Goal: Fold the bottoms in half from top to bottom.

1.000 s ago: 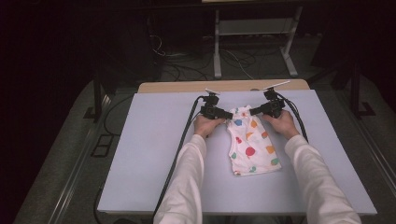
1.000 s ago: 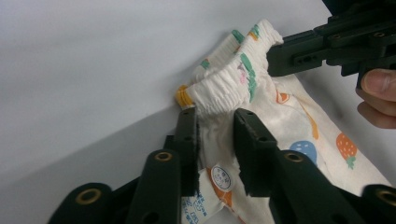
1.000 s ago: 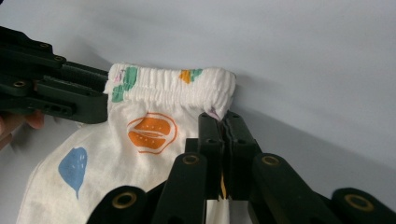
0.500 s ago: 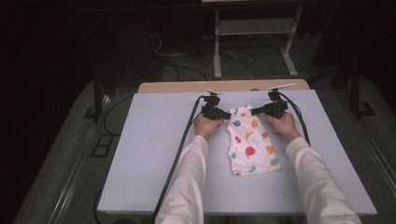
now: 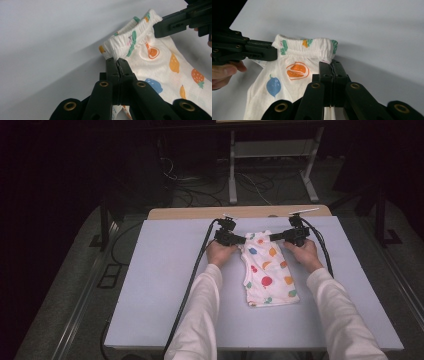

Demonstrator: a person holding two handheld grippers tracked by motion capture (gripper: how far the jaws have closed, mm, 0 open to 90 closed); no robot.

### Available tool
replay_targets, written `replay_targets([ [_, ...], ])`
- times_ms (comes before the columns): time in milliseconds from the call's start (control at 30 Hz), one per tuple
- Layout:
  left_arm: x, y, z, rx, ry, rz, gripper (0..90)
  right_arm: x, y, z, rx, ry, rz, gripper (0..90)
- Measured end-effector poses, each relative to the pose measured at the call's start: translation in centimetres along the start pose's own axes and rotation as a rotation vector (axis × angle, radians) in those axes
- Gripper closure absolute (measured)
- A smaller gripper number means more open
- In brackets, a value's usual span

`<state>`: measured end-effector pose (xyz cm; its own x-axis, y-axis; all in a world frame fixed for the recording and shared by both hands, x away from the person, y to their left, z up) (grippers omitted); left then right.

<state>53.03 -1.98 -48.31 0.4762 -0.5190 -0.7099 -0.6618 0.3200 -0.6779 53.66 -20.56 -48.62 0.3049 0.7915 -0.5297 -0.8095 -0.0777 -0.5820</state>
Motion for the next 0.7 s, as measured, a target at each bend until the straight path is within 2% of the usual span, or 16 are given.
replay_targets([
  [267,-1.1,-0.7,-1.2,0.06,0.002,-0.07,88.1,-1.7,0.2,0.8,-0.048,-0.008,-0.055,87.6],
  [533,-2.5,-0.4,-2.5,0.11,-0.012,-0.15,88.1,-2.9,1.3,1.7,-0.095,-0.053,-0.104,87.6],
  [700,-3.1,0.3,-3.0,0.102,-0.005,-0.193,88.1,-3.5,1.9,2.5,-0.112,-0.079,-0.125,87.6],
])
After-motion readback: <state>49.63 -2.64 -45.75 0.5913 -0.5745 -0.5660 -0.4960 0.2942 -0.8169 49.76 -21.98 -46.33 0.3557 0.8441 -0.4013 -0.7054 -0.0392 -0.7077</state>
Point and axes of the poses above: each handheld gripper's, and its own axes: x roughly forward along the jaws, y roughly out of its underside, z roughly to its left, the point moved 7 cm from there along x, roughly forward along the jaws, and after that the axes turned 11 degrees about -y, right-handed, at the moved point
